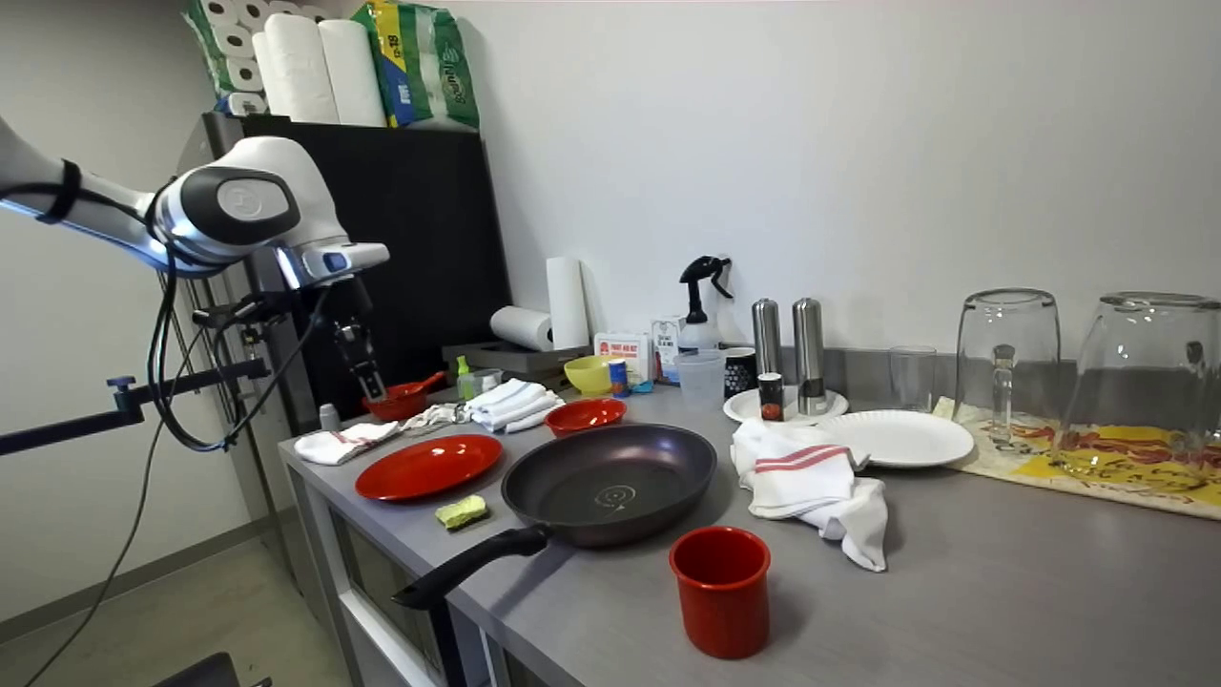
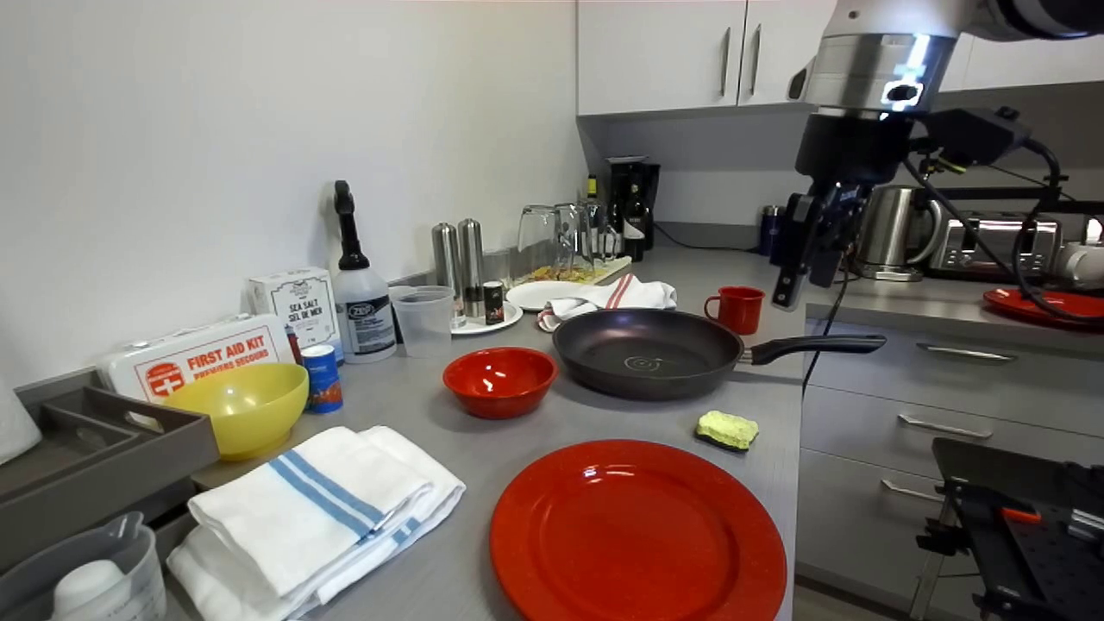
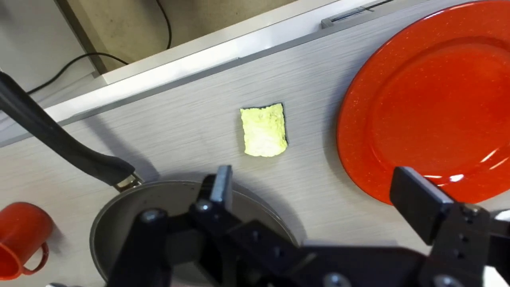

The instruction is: Pick up the sponge and clean the red plate

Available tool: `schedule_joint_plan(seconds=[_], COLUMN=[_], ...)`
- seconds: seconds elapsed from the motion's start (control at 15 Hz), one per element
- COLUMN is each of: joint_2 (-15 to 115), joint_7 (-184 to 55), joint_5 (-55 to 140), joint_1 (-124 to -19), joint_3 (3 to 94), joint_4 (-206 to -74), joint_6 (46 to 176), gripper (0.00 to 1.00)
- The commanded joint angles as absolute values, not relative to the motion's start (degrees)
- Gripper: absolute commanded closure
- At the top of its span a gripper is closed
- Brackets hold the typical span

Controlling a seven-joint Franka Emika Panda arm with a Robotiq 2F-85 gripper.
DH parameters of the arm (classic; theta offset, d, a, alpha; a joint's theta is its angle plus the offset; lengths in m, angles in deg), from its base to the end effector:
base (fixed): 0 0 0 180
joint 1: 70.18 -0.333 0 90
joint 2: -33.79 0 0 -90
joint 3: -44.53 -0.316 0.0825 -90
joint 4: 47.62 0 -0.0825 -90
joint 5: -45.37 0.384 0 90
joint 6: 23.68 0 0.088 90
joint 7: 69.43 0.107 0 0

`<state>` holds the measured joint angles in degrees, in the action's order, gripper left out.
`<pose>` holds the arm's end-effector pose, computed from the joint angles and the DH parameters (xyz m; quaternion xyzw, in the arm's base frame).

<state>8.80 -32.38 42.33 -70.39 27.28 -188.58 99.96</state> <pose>0.4063 0.1301 0.4579 0.9808 -0.1656 0.0894 0.0510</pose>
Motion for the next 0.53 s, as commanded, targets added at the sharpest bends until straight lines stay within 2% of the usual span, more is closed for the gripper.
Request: schedule_joint_plan(seconds=[0.0, 0.47], joint_2=[9.86, 14.07], joint_7=[-26.72, -18.20], joint_5=[40.35, 33.90], joint_1=[-69.97, -69.17], joint_3=[27.10, 26.53], joint_4=[-191.27, -194.50], joint_6=[103.41, 110.44], gripper=[0.00, 0.00])
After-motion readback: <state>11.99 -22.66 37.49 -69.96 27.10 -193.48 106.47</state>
